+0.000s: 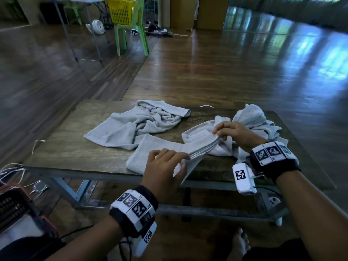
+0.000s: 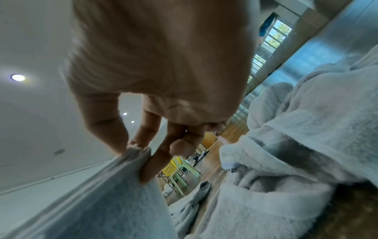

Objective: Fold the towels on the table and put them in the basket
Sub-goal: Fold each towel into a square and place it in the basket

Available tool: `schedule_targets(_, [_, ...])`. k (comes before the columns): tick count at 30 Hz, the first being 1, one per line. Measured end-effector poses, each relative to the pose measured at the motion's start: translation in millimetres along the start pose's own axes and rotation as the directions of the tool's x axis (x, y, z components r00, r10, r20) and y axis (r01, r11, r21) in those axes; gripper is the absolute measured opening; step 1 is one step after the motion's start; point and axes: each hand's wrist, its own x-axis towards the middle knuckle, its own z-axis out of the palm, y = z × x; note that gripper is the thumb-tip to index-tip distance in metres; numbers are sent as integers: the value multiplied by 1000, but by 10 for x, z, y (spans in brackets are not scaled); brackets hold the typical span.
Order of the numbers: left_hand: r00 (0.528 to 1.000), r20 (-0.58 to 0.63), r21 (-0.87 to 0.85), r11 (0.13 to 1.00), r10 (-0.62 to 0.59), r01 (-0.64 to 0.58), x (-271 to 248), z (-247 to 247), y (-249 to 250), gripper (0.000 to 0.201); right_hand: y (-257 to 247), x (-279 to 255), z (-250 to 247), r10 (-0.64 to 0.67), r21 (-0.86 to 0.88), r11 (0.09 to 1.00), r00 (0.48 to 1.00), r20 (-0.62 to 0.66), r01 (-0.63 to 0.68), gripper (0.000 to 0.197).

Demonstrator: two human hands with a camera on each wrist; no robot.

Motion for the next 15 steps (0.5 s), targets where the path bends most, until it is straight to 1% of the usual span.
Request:
schedule_targets(1, [1000,-6,-17,1000,-18,18,-12,-41,-25,9,-19,-3,1,21,10,1000,999,32,-22,12])
schedule_targets(2, [999,-5,-32,999,-40,40,-24,-81,-45,7,-32,1,1,28,1,1000,997,67,-28,17])
schedule_targets(5, [996,20,-54,995,-89,89,-47,-185,-119,7,-98,25,34,-4,-121,992,992,129,20,35])
schedule_targets(7, [993,41,-57,992,-107,110,-68,-249,-184,5,-160,52,76,-12,-179,983,992,123,34,31])
schedule_targets(9, [989,68,-70,988,-134,138,-97,-308,-263,7,-222,111,132,-19,-208,977,992,122,44,26])
schedule_targets(12, [978,97,-123,973,-184,196,-147,-383,-404,13,-299,280,257,-29,-264,962,988,152,69,22])
schedule_targets(14, [966,112,-179,952,-233,250,-178,-424,-505,15,-349,462,382,-5,-315,947,982,191,66,18])
schedule_targets(15, [954,112,-214,931,-276,295,-192,-446,-551,15,-349,587,442,9,-343,937,979,205,63,16])
